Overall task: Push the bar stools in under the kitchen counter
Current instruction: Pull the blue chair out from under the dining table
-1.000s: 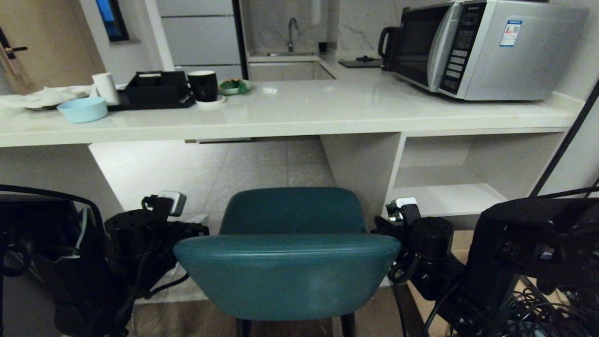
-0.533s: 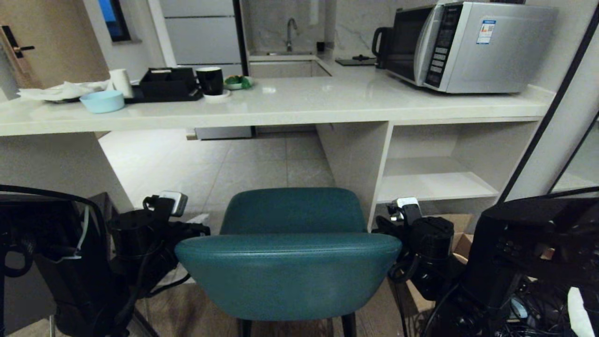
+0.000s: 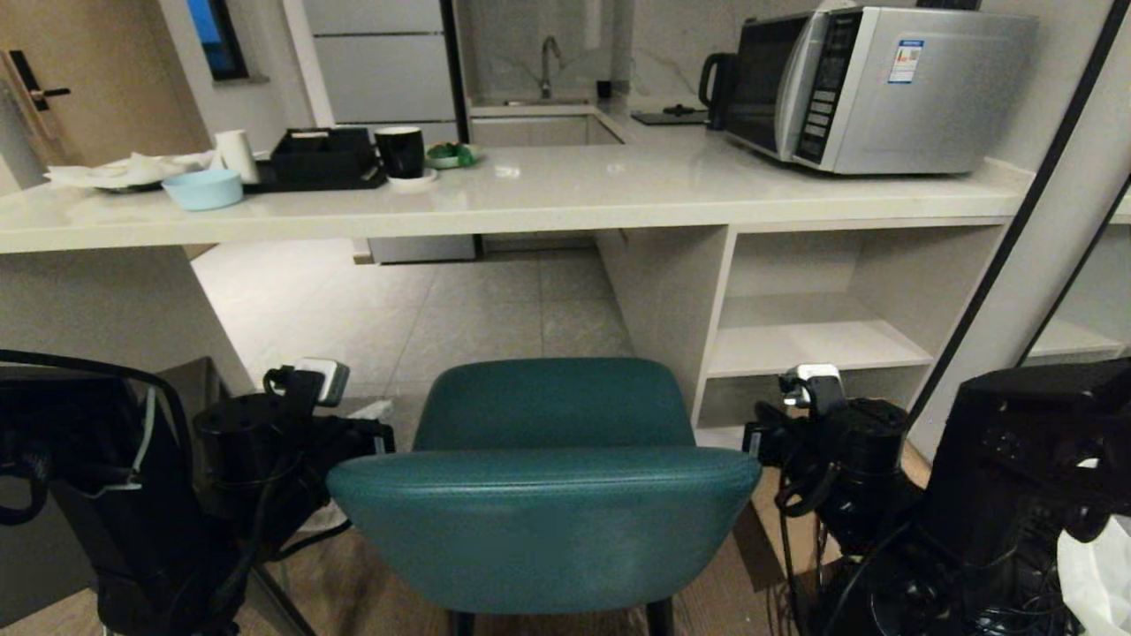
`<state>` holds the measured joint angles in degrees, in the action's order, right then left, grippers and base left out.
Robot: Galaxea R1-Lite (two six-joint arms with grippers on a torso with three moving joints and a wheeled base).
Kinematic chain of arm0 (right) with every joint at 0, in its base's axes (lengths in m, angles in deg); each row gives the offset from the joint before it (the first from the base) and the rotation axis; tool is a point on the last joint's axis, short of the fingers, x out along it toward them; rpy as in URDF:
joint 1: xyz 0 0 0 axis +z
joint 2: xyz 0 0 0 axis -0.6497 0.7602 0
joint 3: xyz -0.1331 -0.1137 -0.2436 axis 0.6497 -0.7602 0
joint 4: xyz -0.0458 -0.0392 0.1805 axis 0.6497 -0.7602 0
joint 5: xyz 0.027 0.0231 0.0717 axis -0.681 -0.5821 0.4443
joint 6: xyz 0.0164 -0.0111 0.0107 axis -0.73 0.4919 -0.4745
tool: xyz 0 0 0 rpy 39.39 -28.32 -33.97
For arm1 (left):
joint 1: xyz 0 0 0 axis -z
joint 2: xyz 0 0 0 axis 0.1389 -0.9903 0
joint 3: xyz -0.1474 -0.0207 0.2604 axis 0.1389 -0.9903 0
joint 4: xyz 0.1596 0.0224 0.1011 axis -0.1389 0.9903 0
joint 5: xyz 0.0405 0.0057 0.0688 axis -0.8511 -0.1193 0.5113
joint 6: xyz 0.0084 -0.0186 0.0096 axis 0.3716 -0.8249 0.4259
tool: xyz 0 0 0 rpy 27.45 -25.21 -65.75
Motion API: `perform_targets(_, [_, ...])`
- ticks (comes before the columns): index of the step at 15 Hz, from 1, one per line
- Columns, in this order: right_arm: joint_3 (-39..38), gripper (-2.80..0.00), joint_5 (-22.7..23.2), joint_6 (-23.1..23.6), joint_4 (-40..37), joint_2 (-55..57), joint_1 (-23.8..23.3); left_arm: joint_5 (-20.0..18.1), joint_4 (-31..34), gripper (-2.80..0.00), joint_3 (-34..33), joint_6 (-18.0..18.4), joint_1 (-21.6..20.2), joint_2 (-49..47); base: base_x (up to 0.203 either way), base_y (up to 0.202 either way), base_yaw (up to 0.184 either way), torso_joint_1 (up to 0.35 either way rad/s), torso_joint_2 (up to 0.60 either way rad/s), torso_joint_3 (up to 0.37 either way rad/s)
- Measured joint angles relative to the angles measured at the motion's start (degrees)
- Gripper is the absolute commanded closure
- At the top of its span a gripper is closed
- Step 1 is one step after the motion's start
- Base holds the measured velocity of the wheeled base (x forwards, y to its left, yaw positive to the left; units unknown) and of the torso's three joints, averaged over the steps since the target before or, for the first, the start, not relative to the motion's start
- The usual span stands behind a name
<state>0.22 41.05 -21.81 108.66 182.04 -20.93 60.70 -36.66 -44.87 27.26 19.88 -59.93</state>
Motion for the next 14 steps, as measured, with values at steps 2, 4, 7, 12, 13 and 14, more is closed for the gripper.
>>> perform_targets(2, [-5.37,0.0,0.19,-1.07,-0.01,-1.86,-2.49,-0.03,0.02,0.0,0.08,0.02,0.0,0.35,0.0,0.0,0.0,0.0,0.0,0.0])
perform_targets(4, [-11.57,0.0,0.56,-2.73,-0.01,-4.82,-3.39,0.0,0.0,0.0,0.17,0.02,0.04,0.52,0.0,0.0,0.0,0.0,0.0,0.0])
perform_targets(7, [-18.86,0.0,1.04,-4.05,-0.01,-9.61,1.12,0.03,-0.01,0.0,-0.02,0.04,0.75,0.61,0.0,0.0,0.0,0.0,0.0,0.0])
perform_targets(12, [-20.98,0.0,0.71,-5.23,-0.01,-12.69,11.7,0.19,0.0,0.0,-1.64,0.02,3.58,1.45,0.0,0.0,0.0,0.0,0.0,0.0])
perform_targets(13, [-20.62,0.0,0.71,-5.18,0.0,-12.69,12.54,0.11,0.02,0.0,-1.77,0.04,4.2,1.55,0.0,0.0,0.0,0.0,0.0,0.0])
perform_targets(14, [-20.28,0.0,0.71,-5.18,0.0,-12.65,12.9,0.11,0.0,0.0,-1.96,0.02,4.96,1.64,0.0,0.0,0.0,0.0,0.0,0.0])
